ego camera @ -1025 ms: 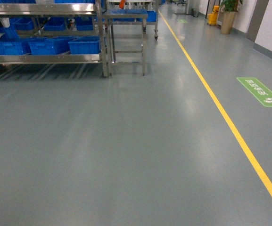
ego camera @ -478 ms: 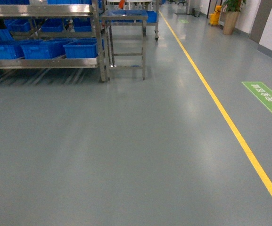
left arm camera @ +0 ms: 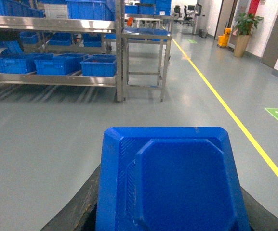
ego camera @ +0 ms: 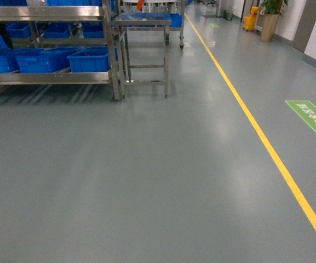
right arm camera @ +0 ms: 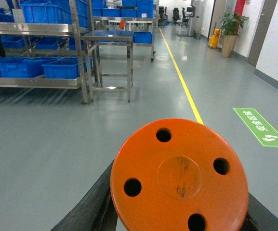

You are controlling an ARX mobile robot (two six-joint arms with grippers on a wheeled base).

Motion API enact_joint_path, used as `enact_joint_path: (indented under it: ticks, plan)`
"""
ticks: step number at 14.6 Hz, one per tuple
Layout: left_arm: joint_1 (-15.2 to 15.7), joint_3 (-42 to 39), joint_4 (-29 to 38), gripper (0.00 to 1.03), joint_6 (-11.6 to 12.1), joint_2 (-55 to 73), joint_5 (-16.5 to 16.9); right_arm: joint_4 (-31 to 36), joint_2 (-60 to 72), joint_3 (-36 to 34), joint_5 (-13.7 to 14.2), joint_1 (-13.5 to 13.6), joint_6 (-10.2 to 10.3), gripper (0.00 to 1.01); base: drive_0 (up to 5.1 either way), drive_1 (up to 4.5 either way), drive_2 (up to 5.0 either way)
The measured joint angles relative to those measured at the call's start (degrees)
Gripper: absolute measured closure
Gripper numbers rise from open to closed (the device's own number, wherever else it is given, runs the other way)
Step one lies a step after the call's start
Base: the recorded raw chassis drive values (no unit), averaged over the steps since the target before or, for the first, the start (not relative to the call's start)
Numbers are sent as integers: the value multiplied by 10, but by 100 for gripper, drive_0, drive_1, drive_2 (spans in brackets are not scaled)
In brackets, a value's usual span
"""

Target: Sort blue parts and orange caps into right shelf containers

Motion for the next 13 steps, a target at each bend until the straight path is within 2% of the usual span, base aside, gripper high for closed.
enact_joint_path:
  ticks: [13]
  plan:
    - [0,0,0,59,0,0,0,1,0,0,0,0,0,56,-8,396,-413]
